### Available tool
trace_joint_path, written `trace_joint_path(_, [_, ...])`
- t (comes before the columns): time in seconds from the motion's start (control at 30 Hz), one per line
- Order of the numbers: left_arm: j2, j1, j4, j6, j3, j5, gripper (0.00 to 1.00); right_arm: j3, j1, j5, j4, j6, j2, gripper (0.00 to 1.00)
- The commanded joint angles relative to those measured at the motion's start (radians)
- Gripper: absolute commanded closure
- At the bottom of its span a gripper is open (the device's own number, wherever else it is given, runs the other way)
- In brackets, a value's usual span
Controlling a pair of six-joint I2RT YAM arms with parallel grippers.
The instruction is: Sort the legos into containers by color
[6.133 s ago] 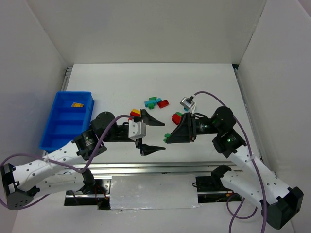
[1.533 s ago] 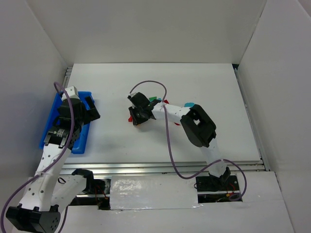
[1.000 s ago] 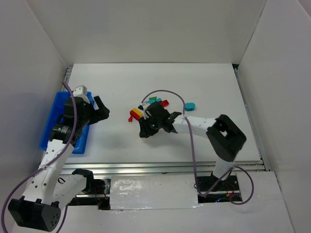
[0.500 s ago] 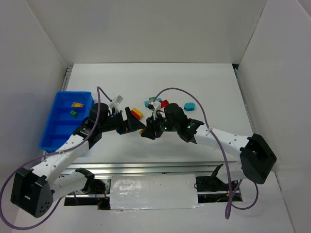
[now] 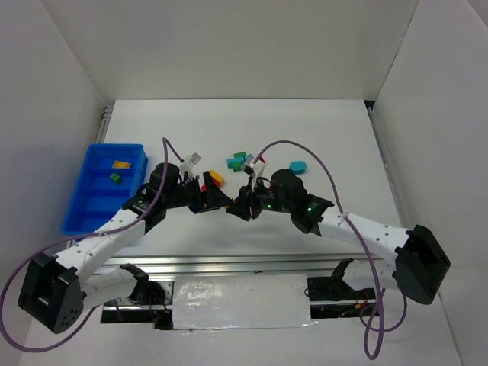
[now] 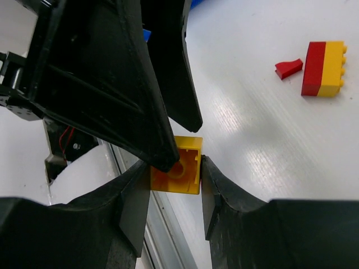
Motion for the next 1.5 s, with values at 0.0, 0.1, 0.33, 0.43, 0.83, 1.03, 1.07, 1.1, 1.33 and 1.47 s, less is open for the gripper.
trace_joint_path(0.0, [-0.007,-0.007,0.019,0.000,0.019,-0.007,0.17,-0.031,0.004,0.042,0.111,0.009,-0.054,1.00])
trace_joint_path(0.1, [-0.019,-0.019,0.022,0.000,0.026,0.007,0.32,-0.031,0.004,0.062,0.120,0.023,-0.068,1.00])
trace_joint_path(0.33, [-0.036,-0.071,0.039,-0.011,0.055,0.019,0.67,-0.005,0.007,0.065,0.129,0.043,-0.043,1.00])
trace_joint_path(0.43, [-0.036,-0.080,0.034,-0.010,0.066,0.019,0.79,-0.013,0.007,0.070,0.148,0.044,-0.045,1.00])
trace_joint_path(0.83, [-0.042,-0.083,-0.015,0.019,0.097,-0.020,1.00,-0.033,0.006,0.086,0.142,0.032,-0.069,0.83])
trace_joint_path(1.03, [-0.091,-0.082,-0.171,0.082,0.161,-0.238,1.00,-0.043,0.007,0.116,0.130,0.041,-0.069,0.00])
trace_joint_path(1.07, [-0.097,-0.080,-0.201,0.105,0.178,-0.278,1.00,-0.046,0.007,0.128,0.128,0.046,-0.069,0.00])
trace_joint_path(1.1, [-0.100,-0.079,-0.225,0.114,0.209,-0.318,1.00,-0.050,0.007,0.132,0.128,0.047,-0.069,0.00])
trace_joint_path(1.33, [-0.056,0.196,-0.492,0.150,0.381,-0.728,1.00,-0.065,0.006,0.228,0.067,0.073,-0.092,0.00])
trace_joint_path(1.47, [0.065,0.495,-0.500,0.142,0.474,-0.813,1.00,-0.042,0.007,0.244,-0.018,0.103,-0.132,0.00])
